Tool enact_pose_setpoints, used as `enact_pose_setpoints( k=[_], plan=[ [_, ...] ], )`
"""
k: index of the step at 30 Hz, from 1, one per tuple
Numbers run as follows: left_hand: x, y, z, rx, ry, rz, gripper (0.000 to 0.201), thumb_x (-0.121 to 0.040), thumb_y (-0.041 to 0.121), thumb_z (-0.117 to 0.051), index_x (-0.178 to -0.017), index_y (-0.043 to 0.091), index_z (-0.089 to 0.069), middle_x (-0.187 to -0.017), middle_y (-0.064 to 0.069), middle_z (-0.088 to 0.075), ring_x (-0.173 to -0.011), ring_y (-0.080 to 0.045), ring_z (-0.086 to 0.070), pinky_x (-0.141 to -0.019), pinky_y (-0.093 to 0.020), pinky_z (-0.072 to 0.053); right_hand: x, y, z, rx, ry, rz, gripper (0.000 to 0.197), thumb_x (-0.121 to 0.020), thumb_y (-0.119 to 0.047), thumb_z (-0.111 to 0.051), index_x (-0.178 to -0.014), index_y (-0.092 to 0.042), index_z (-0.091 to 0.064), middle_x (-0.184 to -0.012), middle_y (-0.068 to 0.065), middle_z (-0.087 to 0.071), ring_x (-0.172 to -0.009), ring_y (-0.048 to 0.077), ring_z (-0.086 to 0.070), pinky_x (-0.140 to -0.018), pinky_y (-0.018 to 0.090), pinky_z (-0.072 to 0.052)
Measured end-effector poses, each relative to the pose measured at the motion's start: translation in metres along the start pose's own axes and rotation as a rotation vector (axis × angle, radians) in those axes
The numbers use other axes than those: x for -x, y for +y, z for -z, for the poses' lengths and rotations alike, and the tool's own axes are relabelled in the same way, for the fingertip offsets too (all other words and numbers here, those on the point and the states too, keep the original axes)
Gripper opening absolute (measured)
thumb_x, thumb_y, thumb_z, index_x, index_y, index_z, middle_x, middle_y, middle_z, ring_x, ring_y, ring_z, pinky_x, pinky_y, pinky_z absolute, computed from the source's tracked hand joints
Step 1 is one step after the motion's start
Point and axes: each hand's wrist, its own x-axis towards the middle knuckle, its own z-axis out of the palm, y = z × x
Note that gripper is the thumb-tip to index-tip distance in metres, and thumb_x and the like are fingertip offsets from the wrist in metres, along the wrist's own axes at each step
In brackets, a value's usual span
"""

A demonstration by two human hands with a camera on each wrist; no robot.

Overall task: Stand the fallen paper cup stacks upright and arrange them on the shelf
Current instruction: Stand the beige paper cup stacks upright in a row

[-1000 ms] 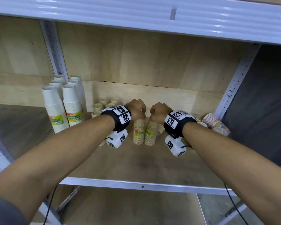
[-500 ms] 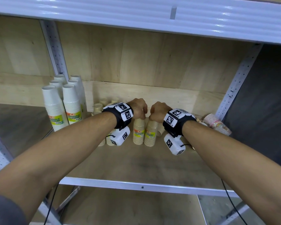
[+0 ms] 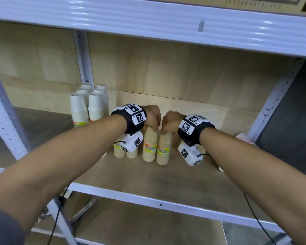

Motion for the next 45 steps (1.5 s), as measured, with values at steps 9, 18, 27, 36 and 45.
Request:
enact_pose_setpoints(
  k=[9,18,27,36,45],
  plan=[
    [0.038,-0.046,0.005,-0.004,-0.035,0.134,0.025,-0.076,0.016,-0.079,-0.099,0.010,-0.071,-0.100,-0.009,-0.073,-0.085,-0.026,-0.070,-0.076,-0.035,-0.059,-0.006,-0.052,-0.018,-0.007,-0.082,0.113,0.035,-0.074,-0.021,-0.078,-0.104,-0.006,-0.070,-0.100,0.009,-0.068,-0.086,0.023,-0.066,-0.074,0.033,-0.056],
    [0.058,-0.093,-0.001,0.042,0.019,0.201,0.015,-0.074,0.013,-0.080,-0.082,0.016,-0.068,-0.089,-0.003,-0.068,-0.077,-0.017,-0.063,-0.059,-0.027,-0.053,-0.006,-0.088,-0.031,-0.067,-0.082,0.186,0.028,-0.066,-0.021,-0.081,-0.090,-0.008,-0.073,-0.097,0.011,-0.071,-0.087,0.027,-0.071,-0.076,0.045,-0.061],
    [0.059,-0.106,-0.007,0.043,0.044,0.189,0.020,-0.076,0.017,-0.080,-0.094,0.016,-0.070,-0.100,-0.006,-0.070,-0.091,-0.024,-0.067,-0.064,-0.030,-0.054,-0.008,-0.102,-0.038,-0.125,-0.078,0.213,0.030,-0.064,-0.020,-0.080,-0.090,-0.009,-0.070,-0.089,0.012,-0.072,-0.079,0.029,-0.073,-0.074,0.048,-0.061],
    [0.059,-0.106,-0.009,0.050,0.036,0.160,0.026,-0.076,0.016,-0.079,-0.101,0.012,-0.071,-0.103,-0.008,-0.070,-0.084,-0.023,-0.067,-0.059,-0.026,-0.055,-0.006,-0.100,-0.038,-0.170,-0.050,0.217,0.029,-0.072,-0.015,-0.081,-0.097,-0.006,-0.070,-0.096,0.012,-0.071,-0.086,0.027,-0.070,-0.082,0.045,-0.060],
    [0.050,-0.089,0.012,0.016,0.105,0.148,0.026,-0.076,0.010,-0.075,-0.101,0.014,-0.072,-0.096,-0.002,-0.066,-0.077,-0.016,-0.060,-0.059,-0.023,-0.050,-0.001,-0.083,-0.021,-0.197,0.021,0.180,0.032,-0.071,-0.027,-0.084,-0.095,-0.012,-0.069,-0.080,0.003,-0.066,-0.073,0.021,-0.066,-0.068,0.031,-0.055]
  ],
)
